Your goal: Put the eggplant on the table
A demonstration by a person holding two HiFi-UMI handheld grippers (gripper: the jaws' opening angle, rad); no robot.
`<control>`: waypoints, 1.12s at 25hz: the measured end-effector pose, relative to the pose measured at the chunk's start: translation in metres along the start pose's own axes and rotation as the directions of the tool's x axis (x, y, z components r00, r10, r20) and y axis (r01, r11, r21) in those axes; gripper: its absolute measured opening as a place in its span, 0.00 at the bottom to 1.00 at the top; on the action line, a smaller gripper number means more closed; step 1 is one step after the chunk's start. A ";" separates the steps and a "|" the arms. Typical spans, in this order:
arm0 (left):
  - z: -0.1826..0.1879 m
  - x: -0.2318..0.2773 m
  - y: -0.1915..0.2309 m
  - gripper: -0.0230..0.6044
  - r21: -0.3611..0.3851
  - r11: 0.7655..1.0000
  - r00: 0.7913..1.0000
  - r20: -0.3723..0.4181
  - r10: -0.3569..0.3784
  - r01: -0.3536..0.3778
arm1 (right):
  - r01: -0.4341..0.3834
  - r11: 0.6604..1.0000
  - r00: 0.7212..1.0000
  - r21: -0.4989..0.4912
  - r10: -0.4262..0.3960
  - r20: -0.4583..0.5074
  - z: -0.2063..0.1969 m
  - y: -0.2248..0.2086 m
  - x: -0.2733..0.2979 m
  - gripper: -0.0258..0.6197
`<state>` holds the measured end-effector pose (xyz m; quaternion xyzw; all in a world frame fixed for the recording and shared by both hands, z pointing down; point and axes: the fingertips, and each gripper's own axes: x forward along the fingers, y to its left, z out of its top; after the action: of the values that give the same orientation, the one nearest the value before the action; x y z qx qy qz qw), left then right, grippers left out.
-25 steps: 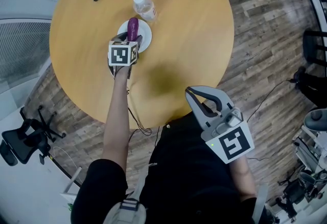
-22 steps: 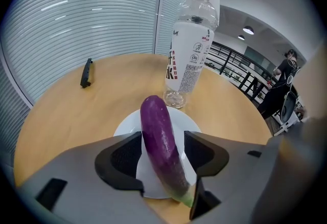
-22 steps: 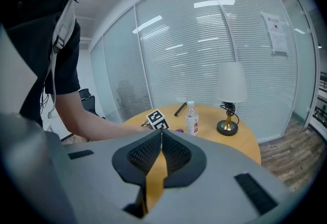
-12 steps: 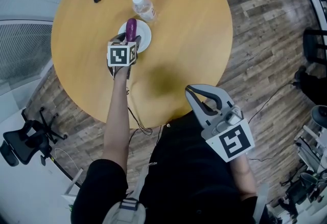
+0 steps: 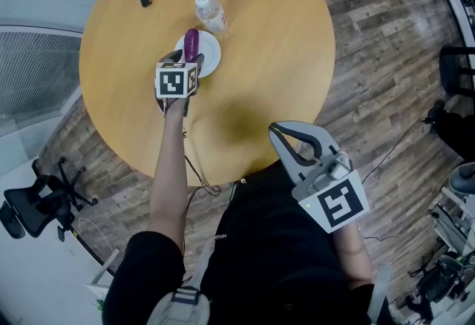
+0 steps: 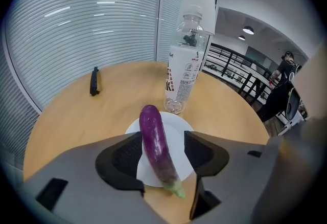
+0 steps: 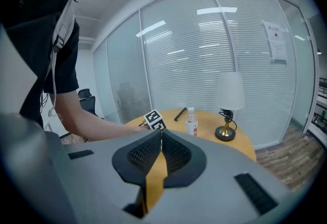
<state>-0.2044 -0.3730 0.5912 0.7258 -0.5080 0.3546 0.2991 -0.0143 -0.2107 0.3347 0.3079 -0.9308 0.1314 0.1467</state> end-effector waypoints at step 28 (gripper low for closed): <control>-0.014 -0.125 -0.101 0.22 0.033 0.996 0.989 0.128 0.077 -0.082 | -0.025 0.996 0.993 -0.082 0.034 0.113 -0.013 0.015 -0.121 0.07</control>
<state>-0.1403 -0.2652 0.4889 0.7315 -0.5476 0.3291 0.2382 0.0717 -0.1297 0.3020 0.2948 -0.9467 0.0783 0.1034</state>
